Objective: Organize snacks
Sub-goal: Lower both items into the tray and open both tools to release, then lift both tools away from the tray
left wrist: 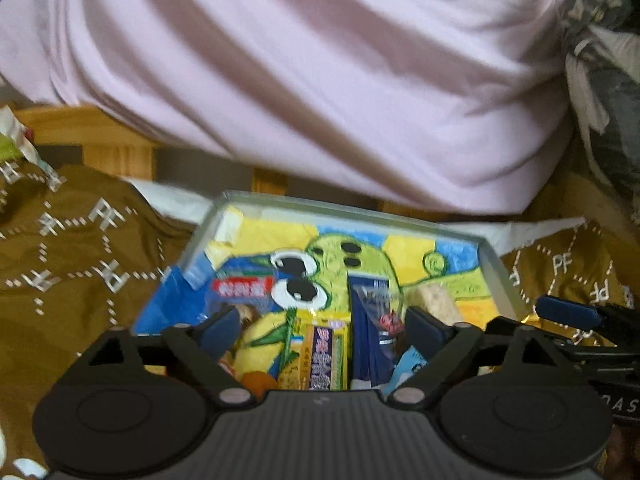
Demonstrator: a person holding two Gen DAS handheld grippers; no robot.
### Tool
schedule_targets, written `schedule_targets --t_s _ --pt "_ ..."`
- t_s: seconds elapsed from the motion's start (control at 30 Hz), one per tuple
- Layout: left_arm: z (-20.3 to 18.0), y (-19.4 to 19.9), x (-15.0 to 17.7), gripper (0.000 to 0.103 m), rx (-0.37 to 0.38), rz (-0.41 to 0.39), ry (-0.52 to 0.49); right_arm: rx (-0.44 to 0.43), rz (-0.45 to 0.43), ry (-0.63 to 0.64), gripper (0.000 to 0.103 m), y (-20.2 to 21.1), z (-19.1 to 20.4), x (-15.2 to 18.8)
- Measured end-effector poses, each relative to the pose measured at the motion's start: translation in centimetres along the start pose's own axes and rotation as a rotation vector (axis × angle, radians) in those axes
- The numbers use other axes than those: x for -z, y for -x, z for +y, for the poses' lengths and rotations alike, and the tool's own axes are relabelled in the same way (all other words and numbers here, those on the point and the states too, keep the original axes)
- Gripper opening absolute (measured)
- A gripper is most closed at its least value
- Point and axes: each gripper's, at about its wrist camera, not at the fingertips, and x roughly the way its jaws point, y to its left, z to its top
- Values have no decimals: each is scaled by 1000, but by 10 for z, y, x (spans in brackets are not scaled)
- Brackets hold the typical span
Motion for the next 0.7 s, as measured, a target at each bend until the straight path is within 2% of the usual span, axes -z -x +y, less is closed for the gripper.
schedule_targets --t_s 0.17,0.33,0.7 --pt "4 33 -6 102 -27 -66 27 -3 -47 -31 89 26 4 -6" --pt "5 66 -9 102 -60 -108 25 -26 -92 -49 96 55 13 -8" --pt "-2 127 2 103 -98 -165 17 -75 -149 -23 102 112 38 -3"
